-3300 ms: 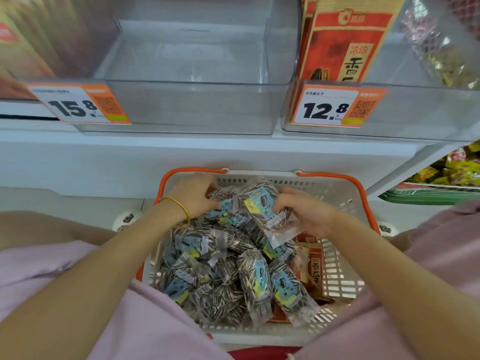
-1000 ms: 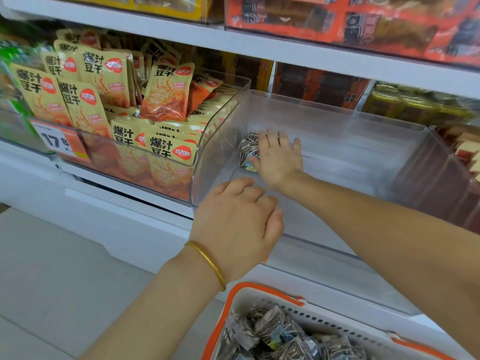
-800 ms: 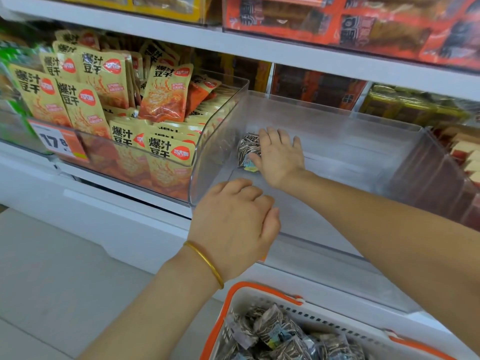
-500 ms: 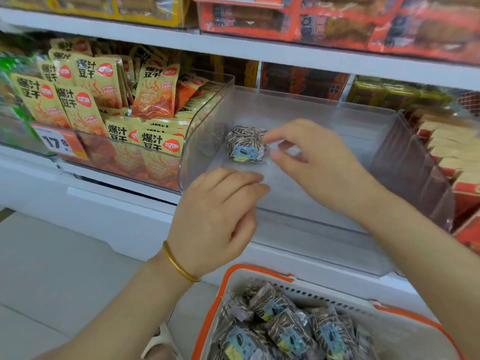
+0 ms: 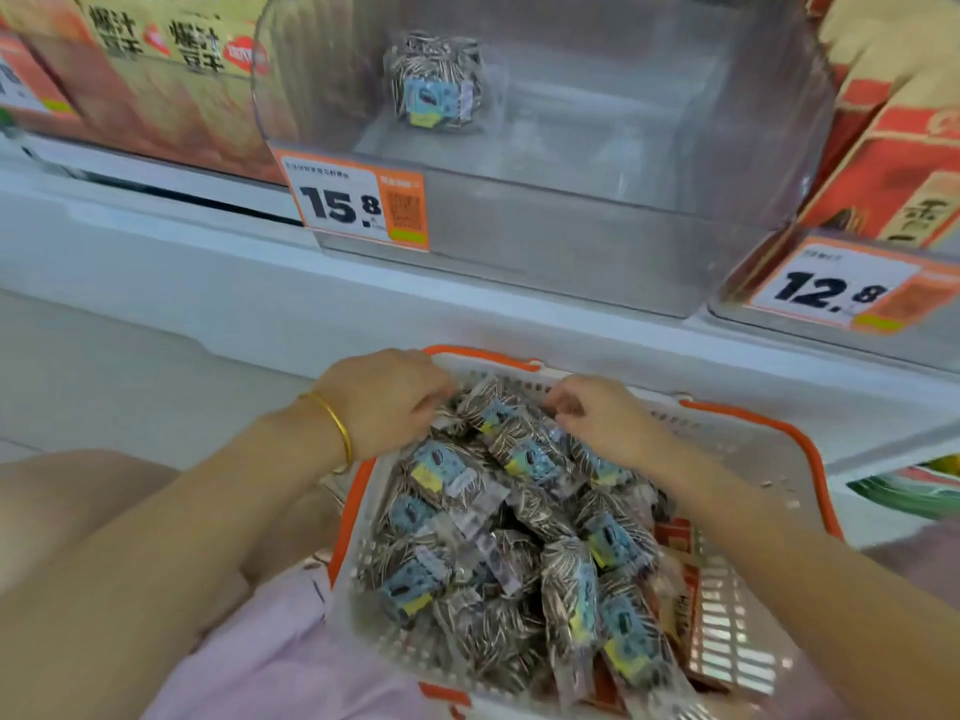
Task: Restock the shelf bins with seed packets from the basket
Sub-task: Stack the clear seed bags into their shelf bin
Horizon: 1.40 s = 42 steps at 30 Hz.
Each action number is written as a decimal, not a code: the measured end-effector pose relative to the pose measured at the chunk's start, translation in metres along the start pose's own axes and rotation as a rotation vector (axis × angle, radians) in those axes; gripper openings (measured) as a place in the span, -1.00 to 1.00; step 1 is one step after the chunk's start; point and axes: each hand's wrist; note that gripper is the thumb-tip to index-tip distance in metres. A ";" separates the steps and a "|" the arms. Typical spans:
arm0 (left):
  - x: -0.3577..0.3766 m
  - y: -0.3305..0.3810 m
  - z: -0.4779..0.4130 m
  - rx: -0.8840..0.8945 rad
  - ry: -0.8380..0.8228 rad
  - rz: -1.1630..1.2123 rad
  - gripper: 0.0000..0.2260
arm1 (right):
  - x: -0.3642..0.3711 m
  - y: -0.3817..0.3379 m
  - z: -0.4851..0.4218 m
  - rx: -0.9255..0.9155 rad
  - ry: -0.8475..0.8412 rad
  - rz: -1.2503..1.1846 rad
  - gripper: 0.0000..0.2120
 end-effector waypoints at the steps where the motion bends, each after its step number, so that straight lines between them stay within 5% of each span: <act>1: 0.001 0.000 -0.005 -0.014 -0.031 -0.010 -0.72 | 0.009 0.003 -0.004 0.023 0.008 0.019 -0.79; 5: 0.004 -0.004 -0.019 -0.063 -0.120 -0.035 -0.69 | 0.039 -0.002 -0.022 0.043 0.025 0.094 -0.76; 9: 0.006 -0.009 -0.023 -0.084 -0.184 -0.061 -0.66 | 0.065 -0.009 -0.040 0.075 -0.076 0.072 -0.11; 12: 0.009 -0.010 -0.025 -0.072 -0.231 -0.083 -0.68 | 0.072 -0.006 -0.048 0.110 -0.080 0.190 0.02; 18: 0.010 -0.004 -0.030 -0.091 -0.223 -0.053 -0.72 | 0.056 -0.003 -0.028 0.052 0.001 0.052 -0.11; 24: 0.003 0.013 -0.038 -0.095 -0.061 0.635 -0.43 | 0.000 -0.002 0.015 -0.038 0.034 -0.398 -0.17; 32: -0.008 0.013 -0.043 -0.127 0.046 0.903 -0.86 | -0.014 0.019 0.031 0.130 0.082 -0.901 -0.60; 37: -0.008 0.011 -0.041 -0.245 0.009 0.992 -0.81 | -0.018 0.025 0.040 0.175 -0.108 -1.257 -0.40; 42: -0.006 0.014 -0.042 -0.261 -0.001 1.021 -0.80 | -0.023 0.016 0.041 0.106 -0.151 -1.424 -0.49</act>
Point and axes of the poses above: each hand's wrist, its own z-axis away from the middle knuckle, its own x-axis out of the palm, y = z × x, and after that the axes turned 10 degrees about z, right-handed
